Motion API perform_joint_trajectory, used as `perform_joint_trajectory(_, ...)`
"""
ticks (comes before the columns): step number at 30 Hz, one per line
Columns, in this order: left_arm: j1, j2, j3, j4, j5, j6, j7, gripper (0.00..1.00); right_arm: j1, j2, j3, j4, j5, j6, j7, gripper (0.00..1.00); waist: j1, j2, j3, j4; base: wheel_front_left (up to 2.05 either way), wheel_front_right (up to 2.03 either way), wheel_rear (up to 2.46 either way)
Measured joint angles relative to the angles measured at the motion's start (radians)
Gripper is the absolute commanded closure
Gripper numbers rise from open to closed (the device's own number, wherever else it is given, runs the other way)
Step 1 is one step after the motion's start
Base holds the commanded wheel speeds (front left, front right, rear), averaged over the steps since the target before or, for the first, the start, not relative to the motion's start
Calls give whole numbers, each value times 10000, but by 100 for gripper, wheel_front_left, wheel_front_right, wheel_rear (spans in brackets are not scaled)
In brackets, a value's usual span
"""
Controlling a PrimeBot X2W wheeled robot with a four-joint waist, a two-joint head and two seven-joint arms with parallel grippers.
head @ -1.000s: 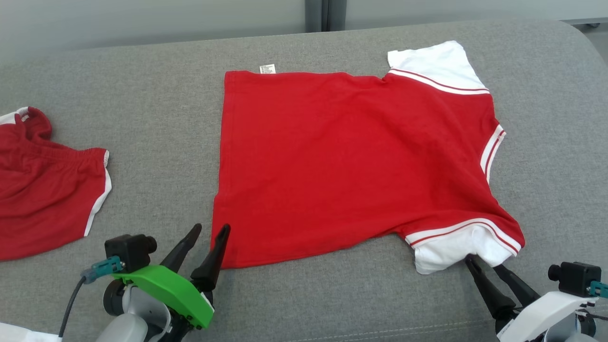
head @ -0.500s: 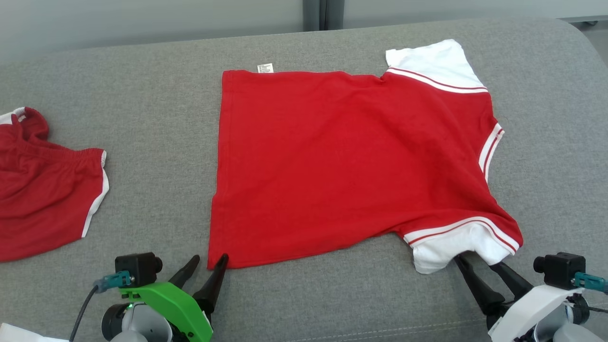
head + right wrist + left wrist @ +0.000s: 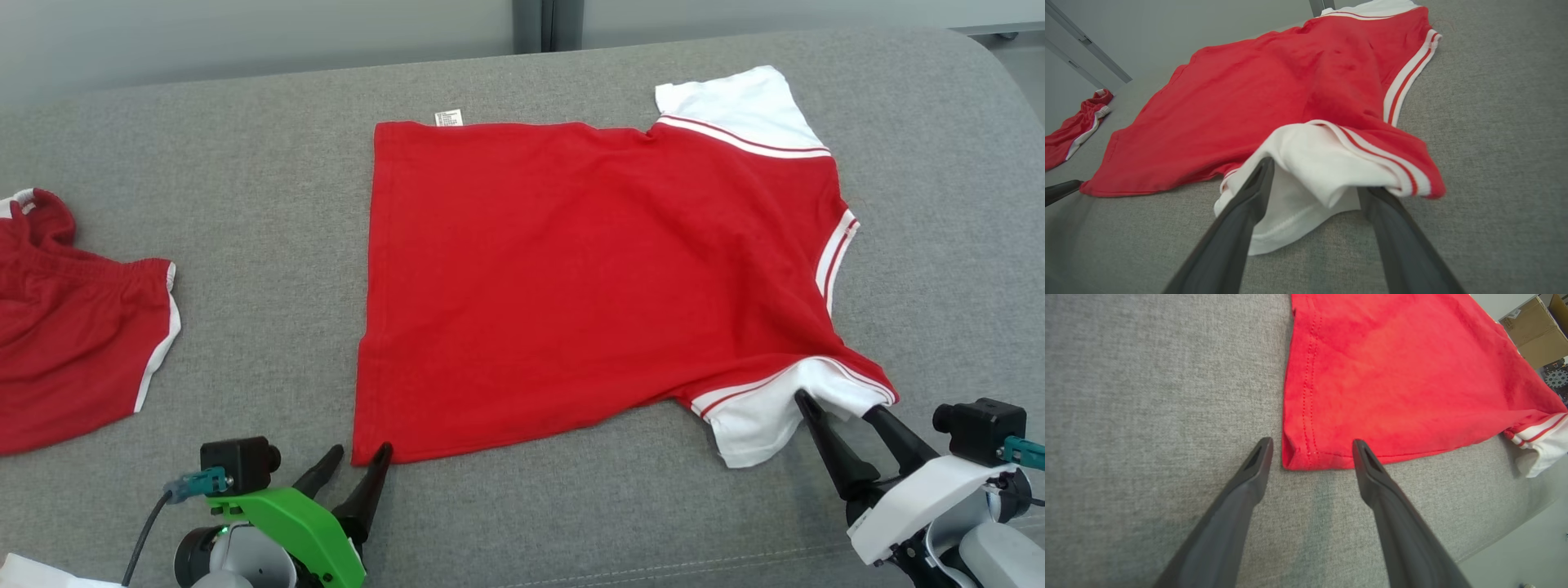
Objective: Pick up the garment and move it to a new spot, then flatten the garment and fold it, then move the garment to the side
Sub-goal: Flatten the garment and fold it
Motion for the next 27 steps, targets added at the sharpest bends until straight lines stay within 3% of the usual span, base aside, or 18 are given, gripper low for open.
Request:
perform_joint_trajectory(2,0,0,-2,4,2,0,0,0,0,96,-33,-29,-86,4,0,0,0,0,2,-6,0,0,0)
perform_joint_trajectory(3,0,-2,-2,6,0,0,0,0,0,134,-33,-50,-140,8,0,20,0,0,3,-9,0,0,0)
perform_joint_trajectory(4,-1,-2,-2,8,0,0,0,0,0,167,-36,-75,-153,12,0,52,0,0,4,-11,0,0,0)
perform_joint_trajectory(5,-1,-4,-2,8,0,0,0,0,1,184,-36,-98,-157,12,0,78,0,0,5,-13,0,0,0)
perform_joint_trajectory(7,-1,-8,-2,10,-2,0,0,0,2,219,-59,-159,-188,13,0,100,0,0,7,-18,0,0,0)
perform_joint_trajectory(18,-2,-38,4,23,-17,0,-2,0,231,397,4,-441,59,29,-4,100,0,0,26,-56,0,0,0)
perform_joint_trajectory(27,-1,-6,240,27,-138,88,-17,0,508,449,146,-1576,1941,29,-17,100,0,0,130,-261,0,0,0)
